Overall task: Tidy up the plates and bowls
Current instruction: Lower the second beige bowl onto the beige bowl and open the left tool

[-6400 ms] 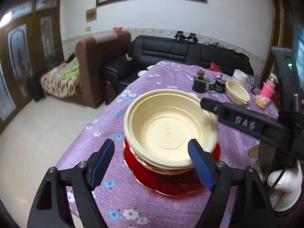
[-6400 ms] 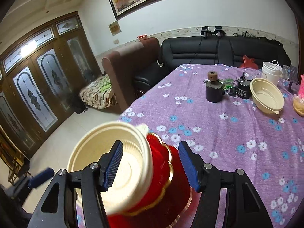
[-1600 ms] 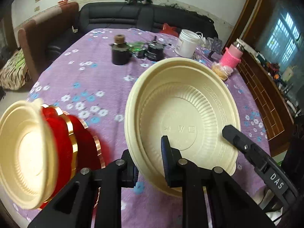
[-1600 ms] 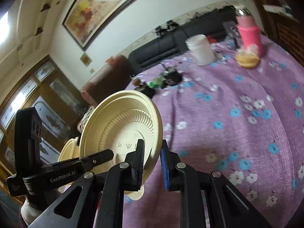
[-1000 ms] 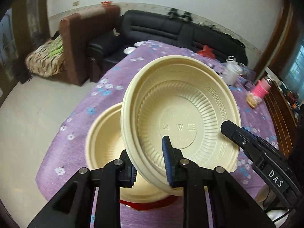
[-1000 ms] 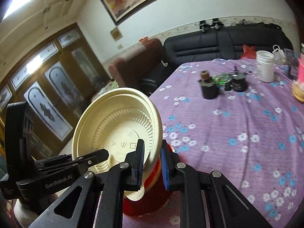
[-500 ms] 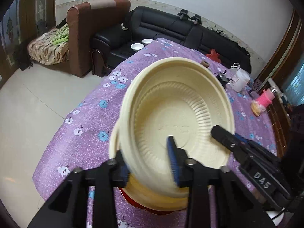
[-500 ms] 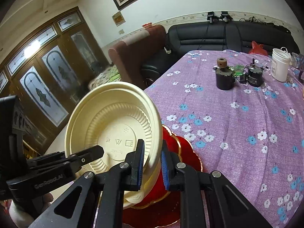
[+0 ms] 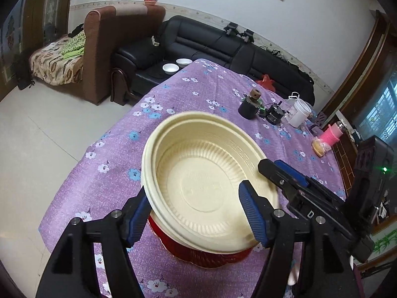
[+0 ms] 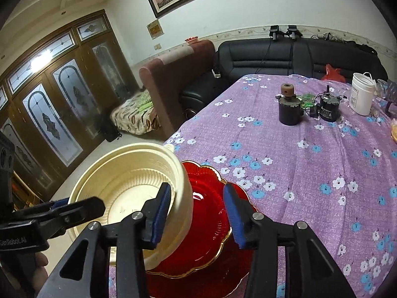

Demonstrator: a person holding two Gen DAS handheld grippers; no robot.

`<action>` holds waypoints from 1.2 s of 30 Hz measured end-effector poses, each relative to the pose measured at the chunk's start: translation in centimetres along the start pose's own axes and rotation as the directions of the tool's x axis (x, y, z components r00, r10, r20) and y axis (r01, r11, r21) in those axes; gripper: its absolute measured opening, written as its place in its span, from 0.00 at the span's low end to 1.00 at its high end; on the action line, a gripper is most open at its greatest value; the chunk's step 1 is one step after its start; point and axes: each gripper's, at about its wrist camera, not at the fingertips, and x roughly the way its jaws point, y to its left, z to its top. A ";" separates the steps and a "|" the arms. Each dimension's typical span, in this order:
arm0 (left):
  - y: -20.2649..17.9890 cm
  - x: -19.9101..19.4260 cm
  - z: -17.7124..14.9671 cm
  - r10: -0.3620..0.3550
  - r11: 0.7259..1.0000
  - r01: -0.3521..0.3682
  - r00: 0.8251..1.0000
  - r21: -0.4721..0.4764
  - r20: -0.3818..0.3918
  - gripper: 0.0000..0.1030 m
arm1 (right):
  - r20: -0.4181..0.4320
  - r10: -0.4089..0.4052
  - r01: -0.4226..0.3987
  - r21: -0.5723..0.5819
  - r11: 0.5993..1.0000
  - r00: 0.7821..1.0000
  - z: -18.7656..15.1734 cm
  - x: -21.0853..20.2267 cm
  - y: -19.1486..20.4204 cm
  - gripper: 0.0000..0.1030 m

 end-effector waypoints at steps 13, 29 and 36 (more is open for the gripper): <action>-1.8 2.2 0.1 -0.106 0.994 0.106 0.994 0.014 0.011 0.76 | 0.025 -0.029 0.029 0.035 0.999 0.999 -0.4 -0.7 -1.4 0.48; -0.1 -0.3 0.3 -0.113 0.992 0.118 0.990 -0.046 0.088 0.88 | 0.051 -0.011 0.008 0.066 0.998 0.999 -1.2 -1.9 -2.4 0.50; -0.5 -3.0 -1.4 0.007 1.000 -0.005 0.980 -0.009 0.198 0.88 | 0.070 -0.014 0.010 0.064 0.998 0.997 -2.1 -3.2 -2.6 0.50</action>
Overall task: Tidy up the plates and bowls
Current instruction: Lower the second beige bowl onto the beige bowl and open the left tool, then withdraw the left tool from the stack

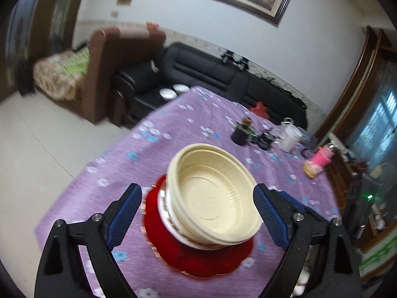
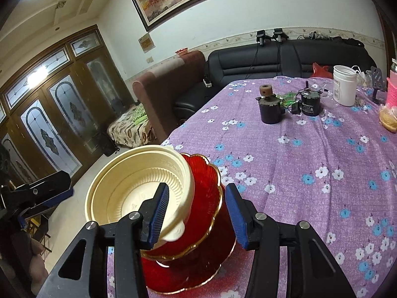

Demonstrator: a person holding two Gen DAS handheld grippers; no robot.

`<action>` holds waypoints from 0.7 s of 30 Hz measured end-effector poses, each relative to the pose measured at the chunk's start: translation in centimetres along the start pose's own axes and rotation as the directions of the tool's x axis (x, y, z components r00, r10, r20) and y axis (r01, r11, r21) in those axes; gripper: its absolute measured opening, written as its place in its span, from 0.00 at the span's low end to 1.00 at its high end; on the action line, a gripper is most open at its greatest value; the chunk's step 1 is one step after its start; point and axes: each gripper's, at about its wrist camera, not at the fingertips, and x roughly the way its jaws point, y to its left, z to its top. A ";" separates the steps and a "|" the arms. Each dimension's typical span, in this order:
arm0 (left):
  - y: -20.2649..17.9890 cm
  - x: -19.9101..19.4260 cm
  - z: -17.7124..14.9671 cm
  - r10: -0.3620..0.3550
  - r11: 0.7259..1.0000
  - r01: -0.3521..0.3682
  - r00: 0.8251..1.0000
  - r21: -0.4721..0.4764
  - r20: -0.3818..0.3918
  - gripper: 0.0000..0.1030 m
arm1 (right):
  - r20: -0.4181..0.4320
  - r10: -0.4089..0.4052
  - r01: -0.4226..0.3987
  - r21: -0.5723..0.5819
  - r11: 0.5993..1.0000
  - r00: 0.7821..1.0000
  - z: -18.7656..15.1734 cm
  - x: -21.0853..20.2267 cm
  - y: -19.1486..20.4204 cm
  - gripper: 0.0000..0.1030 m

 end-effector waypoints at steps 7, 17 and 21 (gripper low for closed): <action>1.5 0.3 -0.7 0.093 0.994 -0.091 0.996 -0.066 0.019 0.89 | 0.005 0.000 0.000 0.007 1.000 1.000 -2.2 -1.4 -0.3 0.54; 3.2 4.3 -1.3 0.204 0.975 -0.212 0.973 -0.066 -0.107 0.89 | 0.008 -0.001 0.001 0.021 1.000 1.000 -3.0 -2.7 -1.2 0.55; 2.8 3.7 -1.9 0.196 0.977 -0.203 0.976 -0.065 -0.095 0.89 | 0.009 0.006 -0.006 0.023 1.000 1.000 -3.2 -3.1 -1.1 0.55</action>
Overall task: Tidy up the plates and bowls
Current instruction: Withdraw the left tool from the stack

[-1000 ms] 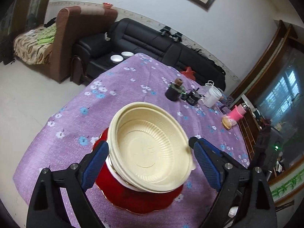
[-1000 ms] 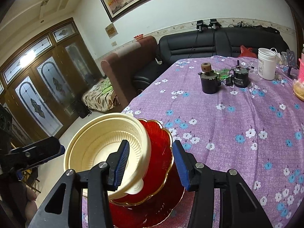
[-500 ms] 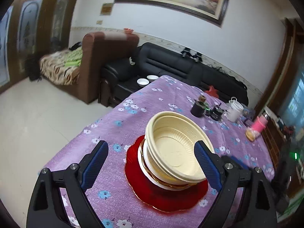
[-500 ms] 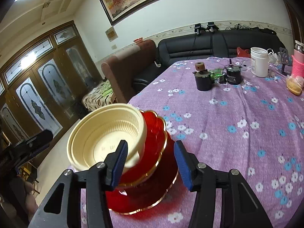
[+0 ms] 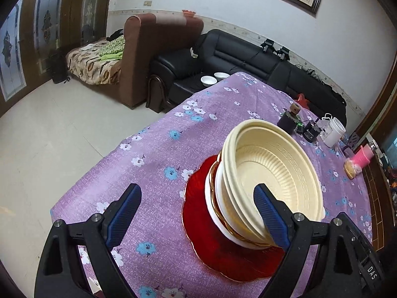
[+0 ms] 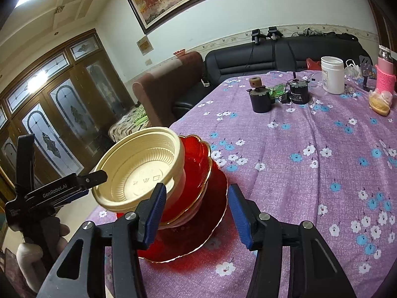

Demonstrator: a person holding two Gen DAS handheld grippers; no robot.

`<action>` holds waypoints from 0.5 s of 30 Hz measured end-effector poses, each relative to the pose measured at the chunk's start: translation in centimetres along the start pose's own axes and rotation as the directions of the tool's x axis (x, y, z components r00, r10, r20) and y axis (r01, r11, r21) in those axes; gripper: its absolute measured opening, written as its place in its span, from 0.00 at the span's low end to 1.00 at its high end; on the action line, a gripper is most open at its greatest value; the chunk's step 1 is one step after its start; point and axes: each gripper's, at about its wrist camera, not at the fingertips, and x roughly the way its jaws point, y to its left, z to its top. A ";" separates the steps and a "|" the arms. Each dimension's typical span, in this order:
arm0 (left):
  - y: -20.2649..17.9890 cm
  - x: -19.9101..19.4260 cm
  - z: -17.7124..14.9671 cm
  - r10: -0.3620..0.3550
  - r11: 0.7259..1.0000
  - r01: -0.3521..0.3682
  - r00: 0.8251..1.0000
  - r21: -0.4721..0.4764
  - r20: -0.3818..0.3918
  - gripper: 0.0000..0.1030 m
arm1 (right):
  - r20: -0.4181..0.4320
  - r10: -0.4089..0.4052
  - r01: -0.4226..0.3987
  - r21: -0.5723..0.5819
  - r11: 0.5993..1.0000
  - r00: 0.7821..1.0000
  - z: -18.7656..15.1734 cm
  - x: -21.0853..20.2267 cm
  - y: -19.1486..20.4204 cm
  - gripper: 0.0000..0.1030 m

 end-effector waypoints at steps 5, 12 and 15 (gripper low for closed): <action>-0.9 -2.5 -1.5 0.037 0.998 -0.040 0.996 0.038 0.079 0.89 | 0.026 -0.022 0.023 -0.028 0.999 0.999 -1.2 -1.0 0.8 0.60; -3.0 -6.3 -5.8 0.064 0.992 -0.085 0.976 0.096 0.208 0.95 | 0.031 -0.038 0.040 -0.047 0.998 0.999 -3.8 -1.8 1.5 0.63; -4.2 -6.6 -7.5 0.077 0.985 -0.109 0.973 0.134 0.220 0.95 | 0.029 -0.060 0.061 -0.063 0.996 0.998 -5.1 -1.9 1.7 0.64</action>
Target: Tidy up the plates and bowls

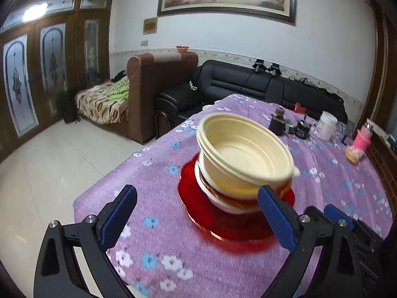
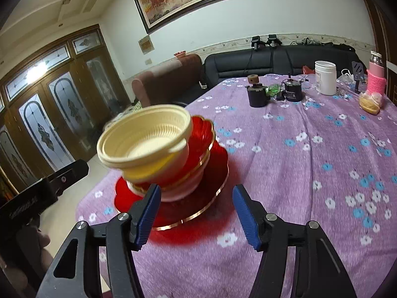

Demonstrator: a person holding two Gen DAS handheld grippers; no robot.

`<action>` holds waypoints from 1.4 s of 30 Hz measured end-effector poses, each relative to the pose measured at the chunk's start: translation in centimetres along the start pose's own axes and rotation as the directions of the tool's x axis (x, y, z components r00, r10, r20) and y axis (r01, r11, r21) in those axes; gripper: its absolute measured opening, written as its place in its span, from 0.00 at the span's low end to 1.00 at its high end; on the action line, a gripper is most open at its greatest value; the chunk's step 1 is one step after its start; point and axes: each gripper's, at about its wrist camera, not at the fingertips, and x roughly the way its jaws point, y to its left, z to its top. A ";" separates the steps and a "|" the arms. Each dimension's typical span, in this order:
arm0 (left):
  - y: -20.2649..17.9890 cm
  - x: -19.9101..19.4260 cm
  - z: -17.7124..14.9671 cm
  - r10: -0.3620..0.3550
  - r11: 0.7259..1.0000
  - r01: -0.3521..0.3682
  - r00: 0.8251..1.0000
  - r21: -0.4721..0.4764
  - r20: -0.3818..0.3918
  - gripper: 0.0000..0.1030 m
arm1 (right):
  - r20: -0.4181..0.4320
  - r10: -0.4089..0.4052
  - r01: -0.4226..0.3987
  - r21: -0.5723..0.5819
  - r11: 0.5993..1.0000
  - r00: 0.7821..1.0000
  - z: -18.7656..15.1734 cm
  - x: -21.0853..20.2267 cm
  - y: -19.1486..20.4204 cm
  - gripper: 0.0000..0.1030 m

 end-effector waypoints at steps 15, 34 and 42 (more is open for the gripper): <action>-3.1 0.6 -3.3 0.039 0.996 -0.032 0.996 0.086 -0.077 0.95 | -0.034 -0.060 0.061 0.016 0.998 0.998 -3.9 -0.6 -1.0 0.66; -5.2 1.9 -4.3 0.026 0.993 -0.010 0.991 0.120 -0.131 0.95 | -0.043 -0.097 0.096 -0.045 0.994 0.994 -5.5 -0.5 -0.2 0.67; -5.5 2.9 -4.7 0.014 0.992 0.005 0.988 0.123 -0.157 0.95 | -0.052 -0.103 0.100 -0.055 0.993 0.993 -5.7 0.0 0.0 0.69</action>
